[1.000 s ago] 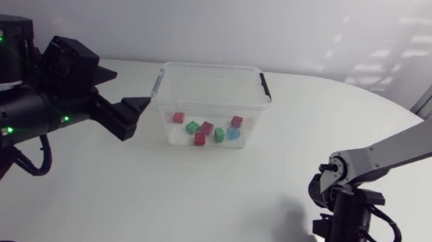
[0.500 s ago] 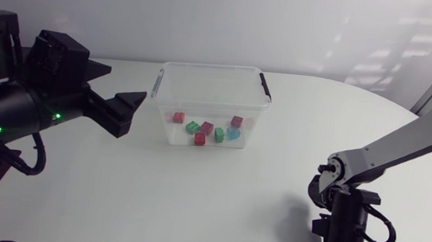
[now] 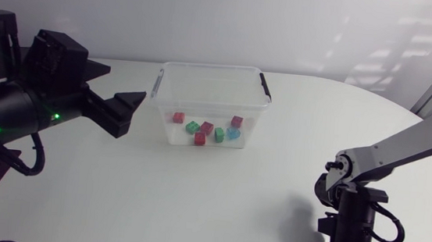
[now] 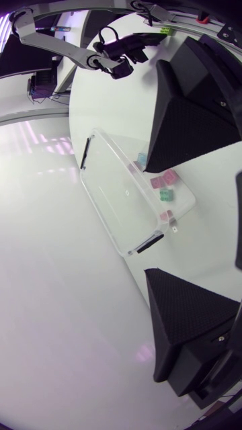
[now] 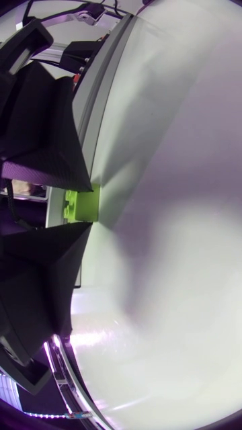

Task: Place the duplo bricks in the container

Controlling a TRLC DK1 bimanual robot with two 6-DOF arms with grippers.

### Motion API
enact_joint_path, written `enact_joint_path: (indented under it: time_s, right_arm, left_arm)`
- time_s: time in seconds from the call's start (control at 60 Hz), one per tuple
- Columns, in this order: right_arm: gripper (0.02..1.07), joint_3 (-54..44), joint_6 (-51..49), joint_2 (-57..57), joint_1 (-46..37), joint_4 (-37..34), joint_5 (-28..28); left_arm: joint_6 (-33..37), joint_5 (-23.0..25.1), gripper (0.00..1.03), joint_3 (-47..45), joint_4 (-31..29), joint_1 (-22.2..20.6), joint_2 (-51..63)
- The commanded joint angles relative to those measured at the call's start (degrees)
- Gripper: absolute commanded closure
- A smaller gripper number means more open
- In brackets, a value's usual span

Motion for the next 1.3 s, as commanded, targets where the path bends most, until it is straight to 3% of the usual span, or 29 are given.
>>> enact_joint_path:
  time_s: [0.0,0.083,0.367,0.517,0.75,0.85,1.133,1.283]
  right_arm:
    - [0.32,-1.56,-1.51,-1.63,1.62,-1.78,0.17]
    - [0.14,-1.30,-1.95,-1.89,3.91,-3.54,0.35]
    - [0.14,-1.39,-2.22,2.24,6.19,-3.54,0.61]
    - [0.31,-1.56,-2.66,4.53,6.90,-2.13,-0.36]
    - [0.81,-1.12,-2.74,3.65,6.81,-1.87,-1.32]
    - [0.91,-0.42,-2.66,1.98,6.72,-2.40,-0.97]
    - [0.89,3.27,-2.39,-4.17,4.87,-4.24,1.84]
    - [0.47,4.94,-1.86,-4.70,6.19,-4.33,1.75]
  left_arm:
    - [-1.33,-0.61,0.04,0.47,-0.33,-0.02,-0.65]
    - [-1.42,-0.70,0.04,0.99,-0.51,-0.19,-0.65]
    - [-0.98,-1.31,0.04,0.91,-1.13,-0.02,-1.44]
    - [-0.89,-1.31,0.04,0.64,-1.13,0.25,-1.53]
    - [-0.89,-1.40,0.04,0.38,-0.77,0.25,-1.18]
    - [-0.98,-1.40,0.04,0.20,-0.69,0.07,-1.09]
    - [-0.98,-1.40,0.04,0.03,-0.77,-0.19,-1.18]
    - [-0.98,-1.93,0.04,0.38,-1.13,-0.90,-1.53]
